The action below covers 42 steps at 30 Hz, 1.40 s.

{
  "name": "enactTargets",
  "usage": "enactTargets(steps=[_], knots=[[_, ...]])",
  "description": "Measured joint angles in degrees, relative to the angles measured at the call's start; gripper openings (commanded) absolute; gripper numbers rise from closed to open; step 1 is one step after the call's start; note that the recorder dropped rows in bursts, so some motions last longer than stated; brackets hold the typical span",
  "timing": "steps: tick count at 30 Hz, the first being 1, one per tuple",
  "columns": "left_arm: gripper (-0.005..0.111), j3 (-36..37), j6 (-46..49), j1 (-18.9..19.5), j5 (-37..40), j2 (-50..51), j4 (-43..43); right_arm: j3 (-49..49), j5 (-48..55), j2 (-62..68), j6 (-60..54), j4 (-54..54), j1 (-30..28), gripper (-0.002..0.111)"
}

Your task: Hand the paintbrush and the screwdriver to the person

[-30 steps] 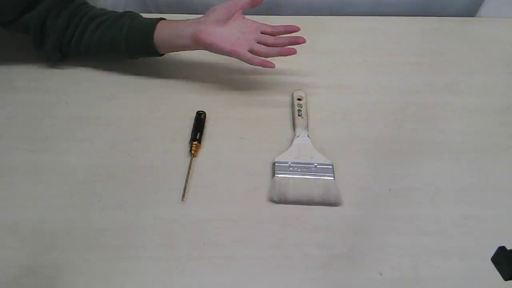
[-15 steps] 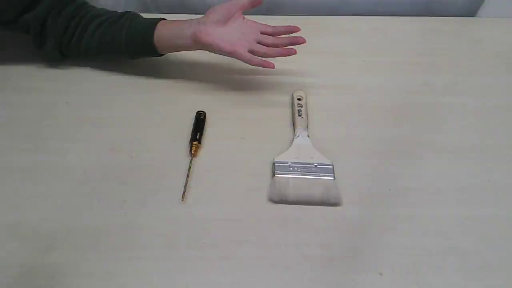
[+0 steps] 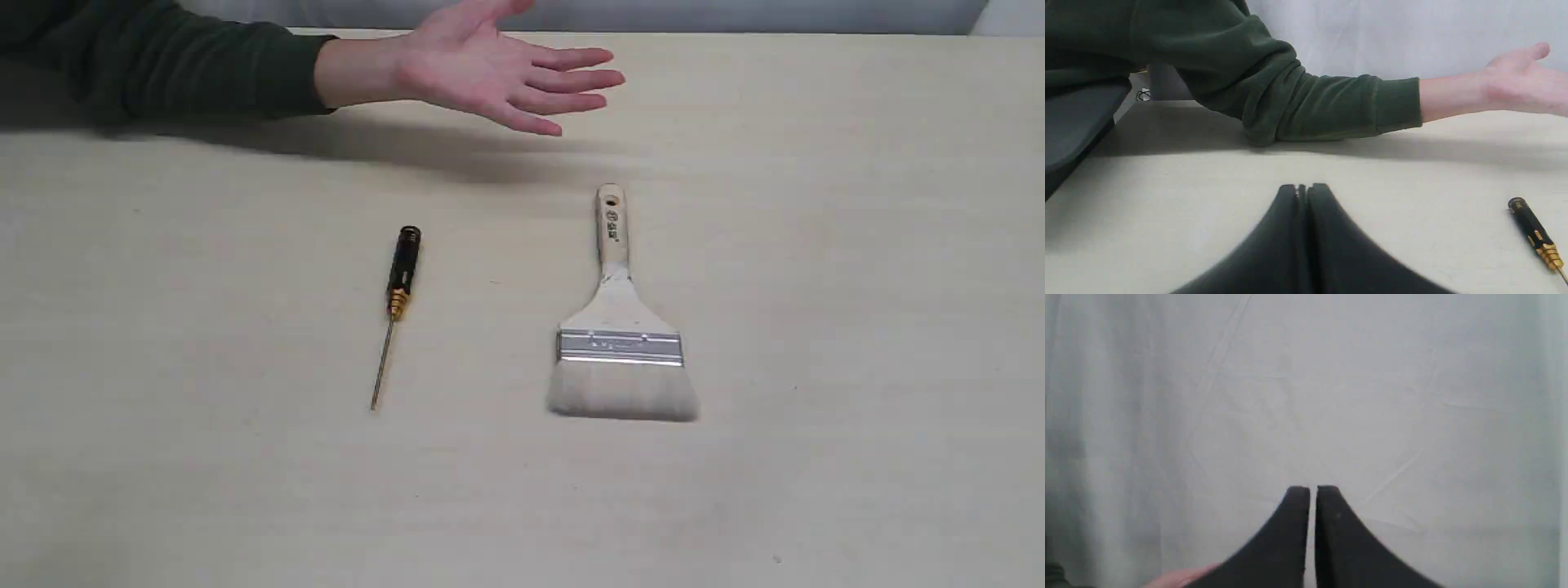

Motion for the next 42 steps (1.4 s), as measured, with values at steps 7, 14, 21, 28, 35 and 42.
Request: enactTargets(steps=[7,14,21,28,35,42], knots=[[0.000,0.0,0.0,0.0,0.0,0.0,0.0,0.0,-1.4,0.0,10.9,0.2,0.0,0.004],[0.000,0.0,0.0,0.0,0.0,0.0,0.0,-7.5,1.8,4.9,15.1,-1.6,0.0,0.004],[0.000,0.0,0.0,0.0,0.0,0.0,0.0,-21.3,6.0,26.0,15.3,-5.6,0.0,0.004],[0.000,0.0,0.0,0.0,0.0,0.0,0.0,-32.3,8.3,49.7,15.4,-10.3,2.6,0.004],[0.000,0.0,0.0,0.0,0.0,0.0,0.0,-44.8,19.5,71.3,15.4,-14.0,13.2,0.005],[0.000,0.0,0.0,0.0,0.0,0.0,0.0,-56.5,30.4,88.4,15.4,-13.9,17.1,0.030]])
